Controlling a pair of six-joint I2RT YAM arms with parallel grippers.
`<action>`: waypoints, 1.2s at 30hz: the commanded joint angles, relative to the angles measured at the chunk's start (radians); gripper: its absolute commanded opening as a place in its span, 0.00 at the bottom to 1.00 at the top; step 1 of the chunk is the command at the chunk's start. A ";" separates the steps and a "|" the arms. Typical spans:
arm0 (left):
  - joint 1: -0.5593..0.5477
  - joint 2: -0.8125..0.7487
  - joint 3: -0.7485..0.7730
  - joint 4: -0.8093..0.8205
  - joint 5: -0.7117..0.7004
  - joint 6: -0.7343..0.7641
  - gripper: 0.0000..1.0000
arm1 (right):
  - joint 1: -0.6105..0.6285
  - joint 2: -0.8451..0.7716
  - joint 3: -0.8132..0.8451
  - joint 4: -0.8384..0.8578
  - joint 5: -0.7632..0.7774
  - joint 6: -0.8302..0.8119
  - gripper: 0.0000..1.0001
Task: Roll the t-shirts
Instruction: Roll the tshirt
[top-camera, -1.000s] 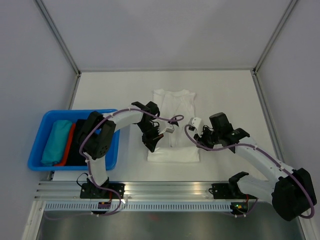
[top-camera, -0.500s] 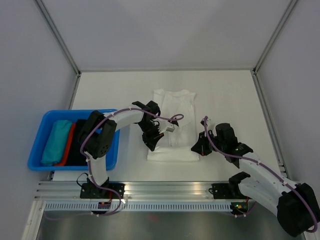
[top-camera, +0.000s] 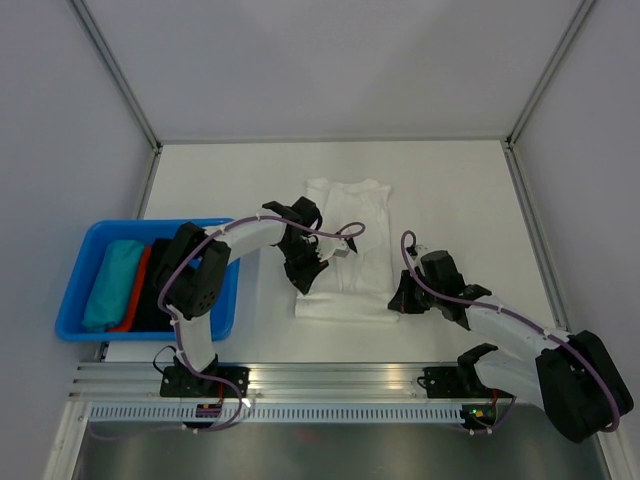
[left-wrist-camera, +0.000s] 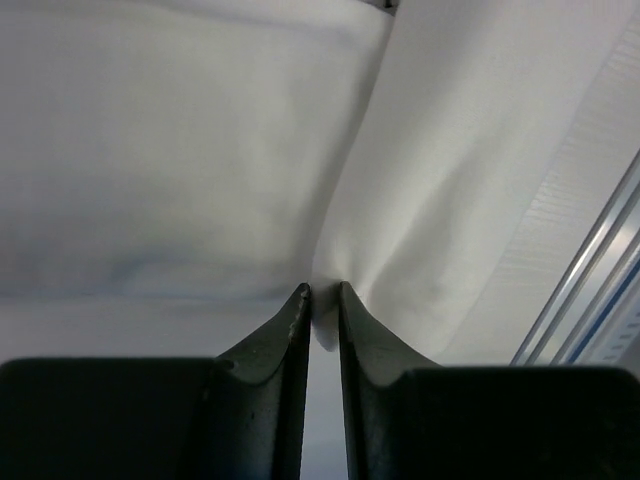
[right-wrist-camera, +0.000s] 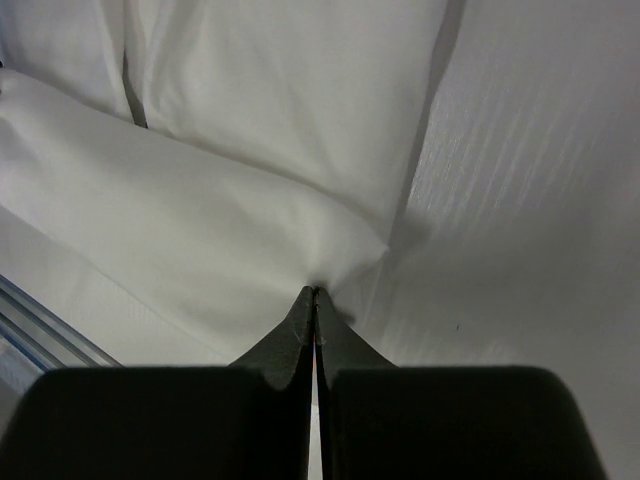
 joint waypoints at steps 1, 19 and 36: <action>0.011 -0.073 0.030 0.094 -0.111 -0.065 0.22 | 0.000 0.019 0.048 -0.009 0.063 0.027 0.00; -0.286 -0.517 -0.366 0.307 -0.327 0.053 0.53 | 0.000 0.001 0.042 0.006 0.060 0.036 0.01; -0.385 -0.407 -0.536 0.542 -0.502 0.002 0.29 | 0.000 -0.078 0.068 0.003 0.025 -0.050 0.20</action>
